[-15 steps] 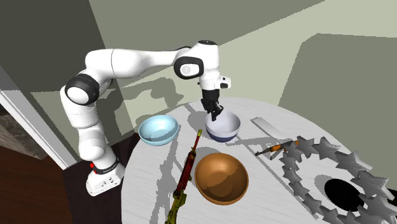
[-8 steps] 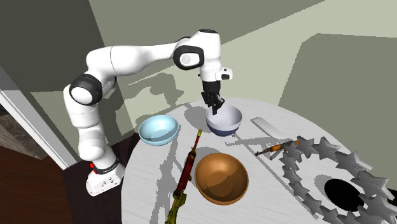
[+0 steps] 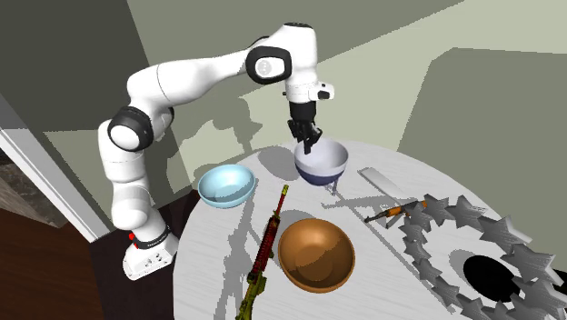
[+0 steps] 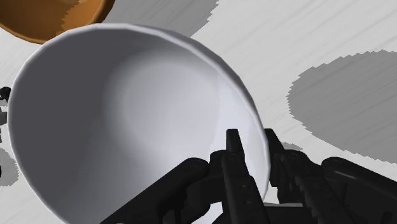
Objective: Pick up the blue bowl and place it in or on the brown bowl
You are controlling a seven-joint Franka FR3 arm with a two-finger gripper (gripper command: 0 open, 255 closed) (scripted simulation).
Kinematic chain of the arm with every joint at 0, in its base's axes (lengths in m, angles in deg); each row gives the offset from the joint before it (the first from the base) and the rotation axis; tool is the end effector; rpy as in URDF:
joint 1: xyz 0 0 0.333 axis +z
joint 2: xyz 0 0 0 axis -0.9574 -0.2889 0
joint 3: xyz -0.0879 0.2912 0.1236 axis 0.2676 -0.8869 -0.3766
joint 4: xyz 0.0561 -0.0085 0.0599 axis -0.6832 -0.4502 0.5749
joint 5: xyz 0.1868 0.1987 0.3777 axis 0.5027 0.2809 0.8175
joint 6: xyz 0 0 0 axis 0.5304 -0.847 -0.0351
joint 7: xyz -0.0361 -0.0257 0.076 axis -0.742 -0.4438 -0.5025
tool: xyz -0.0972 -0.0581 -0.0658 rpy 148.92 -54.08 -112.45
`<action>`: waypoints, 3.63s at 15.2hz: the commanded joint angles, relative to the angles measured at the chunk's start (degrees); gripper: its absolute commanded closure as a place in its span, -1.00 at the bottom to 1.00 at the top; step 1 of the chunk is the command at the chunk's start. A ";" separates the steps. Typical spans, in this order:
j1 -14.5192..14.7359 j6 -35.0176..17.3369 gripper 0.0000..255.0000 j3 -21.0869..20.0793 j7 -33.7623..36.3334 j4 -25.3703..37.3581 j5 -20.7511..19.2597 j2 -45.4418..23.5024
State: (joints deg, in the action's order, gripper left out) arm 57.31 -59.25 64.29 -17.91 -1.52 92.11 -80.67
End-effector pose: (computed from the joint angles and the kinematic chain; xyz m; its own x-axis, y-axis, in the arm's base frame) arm 0.5367 -0.4178 0.6903 0.9959 -0.0768 0.0471 -0.0815 -0.9908 0.1082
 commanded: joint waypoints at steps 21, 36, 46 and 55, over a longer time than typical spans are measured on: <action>-18.76 6.11 1.00 7.43 -23.14 10.37 6.94 -4.62; -13.29 -9.99 1.00 6.83 -20.80 -13.58 1.27 4.33; -13.13 -10.94 -1.00 6.78 -20.68 -14.82 1.06 4.68; -14.44 -2.48 -1.00 7.19 -21.44 -4.14 2.68 2.08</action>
State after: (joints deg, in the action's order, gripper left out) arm 43.24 -63.95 71.35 -39.07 -8.33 94.34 -77.95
